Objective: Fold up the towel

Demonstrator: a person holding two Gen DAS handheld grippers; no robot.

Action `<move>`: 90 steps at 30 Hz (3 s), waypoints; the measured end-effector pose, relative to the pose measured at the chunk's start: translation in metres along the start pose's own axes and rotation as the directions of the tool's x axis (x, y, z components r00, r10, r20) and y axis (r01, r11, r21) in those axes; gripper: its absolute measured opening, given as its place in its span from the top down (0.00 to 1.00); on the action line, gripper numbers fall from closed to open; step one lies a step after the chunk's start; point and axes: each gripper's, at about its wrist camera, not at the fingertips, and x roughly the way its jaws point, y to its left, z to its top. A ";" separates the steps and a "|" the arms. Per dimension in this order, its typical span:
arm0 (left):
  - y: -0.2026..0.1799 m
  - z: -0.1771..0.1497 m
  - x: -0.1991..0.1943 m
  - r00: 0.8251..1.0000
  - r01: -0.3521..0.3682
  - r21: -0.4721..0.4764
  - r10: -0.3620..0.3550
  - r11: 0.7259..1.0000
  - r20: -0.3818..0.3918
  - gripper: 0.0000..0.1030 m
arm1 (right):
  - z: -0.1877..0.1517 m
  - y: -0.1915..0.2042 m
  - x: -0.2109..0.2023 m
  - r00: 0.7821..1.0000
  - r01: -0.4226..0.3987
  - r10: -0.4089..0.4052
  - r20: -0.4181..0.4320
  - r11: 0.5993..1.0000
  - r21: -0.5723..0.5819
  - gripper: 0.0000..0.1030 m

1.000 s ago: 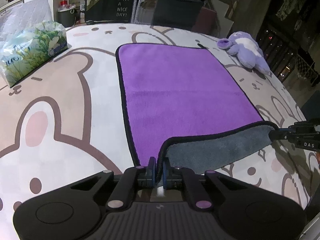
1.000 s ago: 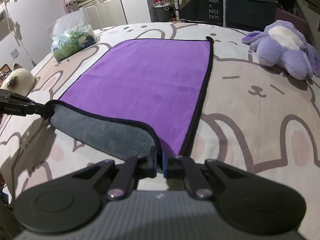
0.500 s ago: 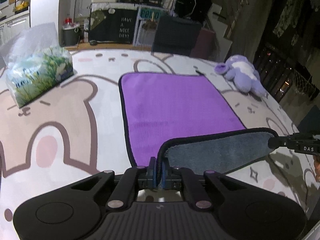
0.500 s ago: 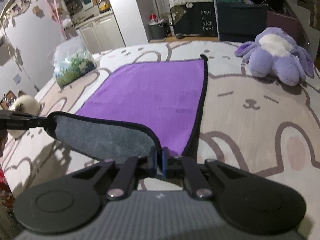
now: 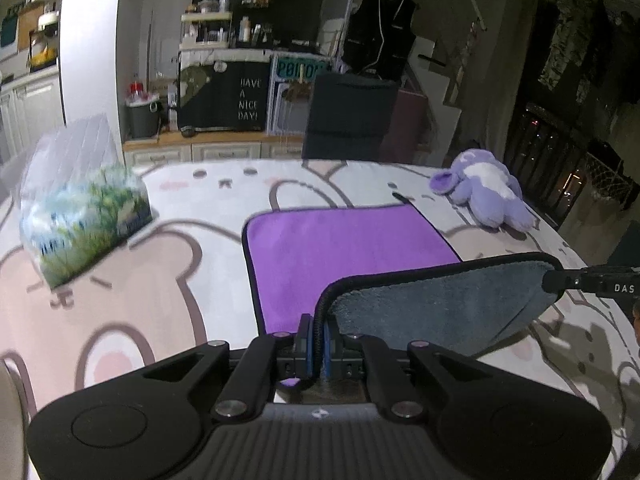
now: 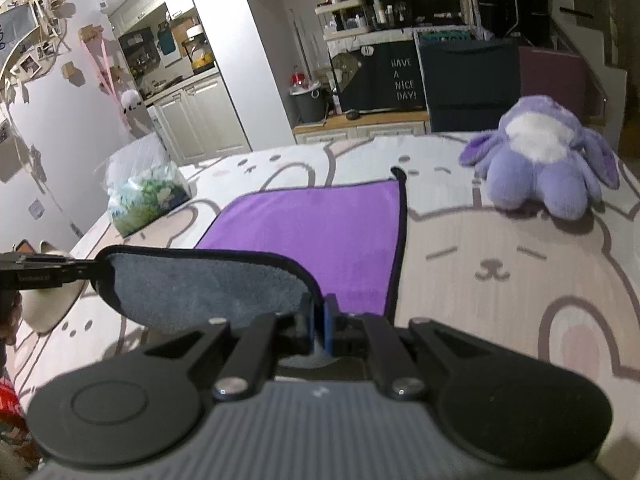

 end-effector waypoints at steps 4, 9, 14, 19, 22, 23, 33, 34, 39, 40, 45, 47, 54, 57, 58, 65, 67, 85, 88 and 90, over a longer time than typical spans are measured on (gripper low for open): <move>0.000 0.016 0.007 0.999 -0.020 0.021 0.019 1.000 0.031 0.95 | 0.014 -0.004 0.007 0.999 0.013 -0.013 0.032 1.000 0.009 0.94; 0.001 0.033 0.017 0.998 -0.036 0.045 0.033 0.998 0.059 0.95 | 0.030 -0.007 0.018 0.998 0.033 -0.032 0.052 0.999 -0.008 0.94; 0.002 0.048 0.029 0.996 -0.055 0.069 0.050 0.996 0.073 0.95 | 0.048 -0.009 0.029 0.997 0.051 -0.049 0.066 0.998 -0.038 0.94; 0.007 0.059 0.042 0.995 -0.064 0.082 0.057 0.995 0.080 0.95 | 0.064 -0.013 0.043 0.996 0.064 -0.061 0.068 0.997 -0.053 0.94; 0.009 0.064 0.050 0.994 -0.070 0.086 0.063 0.994 0.085 0.95 | 0.073 -0.015 0.053 0.995 0.069 -0.065 0.069 0.996 -0.058 0.94; 0.011 0.066 0.052 0.995 -0.069 0.085 0.062 0.994 0.083 0.95 | 0.072 -0.015 0.054 0.995 0.071 -0.067 0.070 0.996 -0.062 0.94; 0.020 0.092 0.082 0.994 -0.082 0.120 0.072 0.989 0.085 0.94 | 0.094 -0.019 0.080 0.994 0.088 -0.083 0.077 0.994 -0.070 0.94; 0.021 0.094 0.085 0.994 -0.083 0.123 0.073 0.989 0.084 0.94 | 0.097 -0.020 0.083 0.994 0.090 -0.085 0.075 0.993 -0.072 0.94; 0.025 0.105 0.102 0.994 -0.089 0.142 0.079 0.986 0.074 0.94 | 0.104 -0.023 0.096 0.993 0.101 -0.096 0.067 0.992 -0.078 0.94; 0.026 0.106 0.106 0.994 -0.090 0.144 0.081 0.985 0.069 0.94 | 0.105 -0.023 0.099 0.993 0.103 -0.098 0.066 0.991 -0.079 0.94; 0.033 0.111 0.127 0.995 -0.096 0.141 0.090 0.985 0.045 0.94 | 0.109 -0.023 0.112 0.992 0.119 -0.115 0.052 0.990 -0.078 0.94; 0.034 0.113 0.135 0.995 -0.099 0.144 0.094 0.985 0.039 0.94 | 0.112 -0.023 0.118 0.991 0.127 -0.124 0.046 0.988 -0.086 0.94; 0.041 0.121 0.162 0.995 -0.098 0.132 0.098 0.986 0.007 0.94 | 0.123 -0.023 0.139 0.989 0.150 -0.149 0.024 0.983 -0.101 0.94; 0.044 0.121 0.175 0.994 -0.104 0.123 0.108 0.987 -0.025 0.94 | 0.125 -0.026 0.148 0.988 0.156 -0.156 0.005 0.983 -0.098 0.94; 0.045 0.121 0.179 0.993 -0.105 0.119 0.110 0.987 -0.036 0.94 | 0.126 -0.027 0.151 0.987 0.158 -0.159 -0.001 0.983 -0.094 0.94; 0.049 0.114 0.199 0.992 -0.102 0.096 0.108 0.990 -0.064 0.94 | 0.122 -0.030 0.167 0.984 0.172 -0.176 -0.028 0.981 -0.093 0.94; 0.050 0.112 0.205 0.991 -0.106 0.093 0.113 0.990 -0.074 0.94 | 0.121 -0.032 0.170 0.982 0.181 -0.185 -0.033 0.979 -0.089 0.94; 0.049 0.110 0.193 0.977 -0.159 0.063 0.166 0.985 -0.131 0.24 | 0.114 -0.022 0.168 0.973 0.222 -0.227 -0.036 0.968 -0.121 0.13; 0.044 0.111 0.186 0.977 -0.164 0.071 0.172 0.984 -0.124 0.16 | 0.114 -0.018 0.162 0.976 0.209 -0.215 -0.031 0.970 -0.120 0.10; 0.041 0.112 0.181 0.977 -0.168 0.068 0.175 0.983 -0.118 0.12 | 0.115 -0.014 0.158 0.977 0.204 -0.209 -0.033 0.972 -0.120 0.09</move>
